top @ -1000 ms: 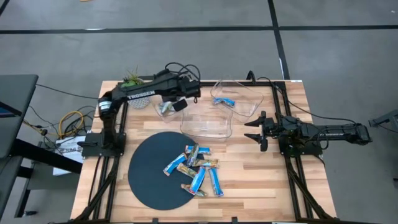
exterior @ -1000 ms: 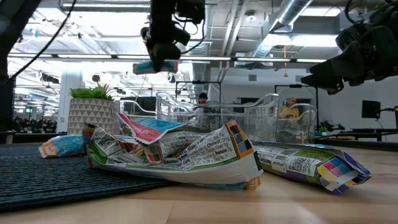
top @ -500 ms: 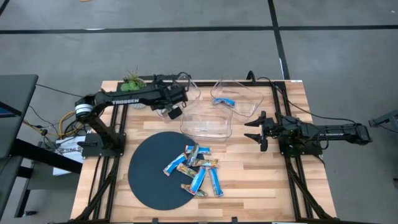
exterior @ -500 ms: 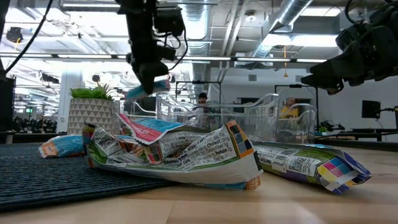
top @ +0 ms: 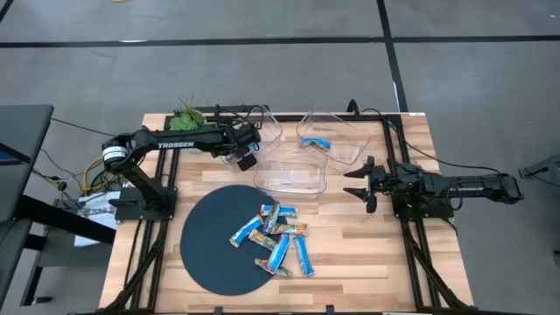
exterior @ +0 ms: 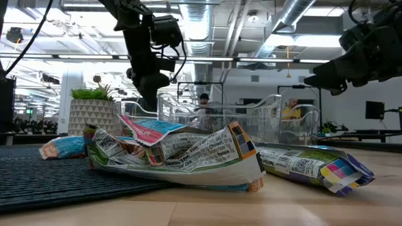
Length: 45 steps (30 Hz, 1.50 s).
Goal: Pick and place Granola Bars by type
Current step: Put the red granola bar into the left transparent bin, then put the yellow granola bar into the middle transparent bin
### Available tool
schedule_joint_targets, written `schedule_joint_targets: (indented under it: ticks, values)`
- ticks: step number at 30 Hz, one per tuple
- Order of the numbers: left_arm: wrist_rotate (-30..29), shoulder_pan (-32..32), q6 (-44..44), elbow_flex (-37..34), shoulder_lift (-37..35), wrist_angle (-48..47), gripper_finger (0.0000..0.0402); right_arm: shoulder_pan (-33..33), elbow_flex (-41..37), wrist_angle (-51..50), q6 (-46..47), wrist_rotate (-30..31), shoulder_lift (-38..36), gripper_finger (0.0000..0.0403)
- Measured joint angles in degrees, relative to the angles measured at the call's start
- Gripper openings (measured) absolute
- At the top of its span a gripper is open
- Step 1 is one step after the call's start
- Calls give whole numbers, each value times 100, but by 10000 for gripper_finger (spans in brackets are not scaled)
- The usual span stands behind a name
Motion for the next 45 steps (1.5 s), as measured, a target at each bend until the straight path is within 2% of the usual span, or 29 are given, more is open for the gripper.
schedule_joint_targets:
  ticks: [6,11,18,27,35,45]
  values:
    - [-3,1,-60,0,0,49,178,2,0,0,0,0,0,240]
    - [-31,-231,-143,136,-140,43,204,2,0,-2,0,0,0,240]
    - [-40,-1094,-406,245,-799,31,197,2,0,-3,2,0,2,240]
    - [8,-2961,-1611,249,-1082,-50,185,2,0,0,2,0,2,240]
    - [362,-4222,-3417,249,-702,-150,184,0,0,11,0,0,2,240]
    - [1053,-4747,-5072,249,265,-274,184,0,0,0,2,0,-2,240]
